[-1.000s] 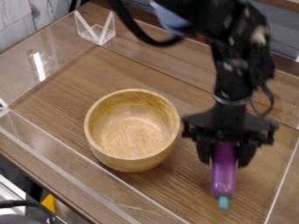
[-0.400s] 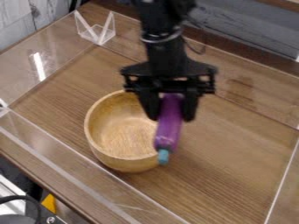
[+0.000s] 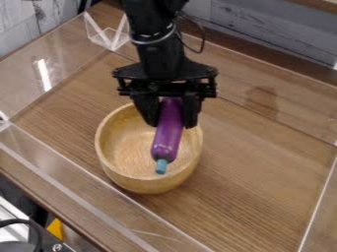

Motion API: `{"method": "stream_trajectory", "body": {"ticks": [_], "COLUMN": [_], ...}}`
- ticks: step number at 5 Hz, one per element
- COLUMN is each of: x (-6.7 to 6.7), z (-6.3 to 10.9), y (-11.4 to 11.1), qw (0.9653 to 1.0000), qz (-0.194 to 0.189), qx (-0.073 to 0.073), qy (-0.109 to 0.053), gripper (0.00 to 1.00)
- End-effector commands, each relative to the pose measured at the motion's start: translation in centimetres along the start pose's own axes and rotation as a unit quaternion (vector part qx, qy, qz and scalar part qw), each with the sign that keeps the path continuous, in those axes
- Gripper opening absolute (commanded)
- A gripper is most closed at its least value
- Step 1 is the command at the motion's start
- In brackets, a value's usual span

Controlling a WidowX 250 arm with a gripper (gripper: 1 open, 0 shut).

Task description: Put the purple eggplant in the brown bowl

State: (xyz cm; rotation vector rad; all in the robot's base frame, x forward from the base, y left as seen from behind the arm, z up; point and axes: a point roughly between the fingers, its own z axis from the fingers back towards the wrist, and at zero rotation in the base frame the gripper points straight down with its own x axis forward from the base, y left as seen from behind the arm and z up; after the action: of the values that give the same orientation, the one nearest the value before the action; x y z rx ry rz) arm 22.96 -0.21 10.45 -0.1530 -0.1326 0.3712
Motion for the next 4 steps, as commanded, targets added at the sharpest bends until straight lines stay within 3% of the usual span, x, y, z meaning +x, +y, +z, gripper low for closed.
{"method": "stream_trajectory", "body": {"ticks": [1,2,4], "x": [0.1,-0.2,-1.2], "z": [1.0,0.9,-1.8], "y": [-0.4,-0.9,-0.7], "qw": [0.9993,0.9987,0.997], "qz": [-0.005,-0.009,-0.024], "qx": [0.007,0.018,0.039], "qy": [-0.037,-0.046,-0.063], "gripper": [0.0,0.0,0.0]}}
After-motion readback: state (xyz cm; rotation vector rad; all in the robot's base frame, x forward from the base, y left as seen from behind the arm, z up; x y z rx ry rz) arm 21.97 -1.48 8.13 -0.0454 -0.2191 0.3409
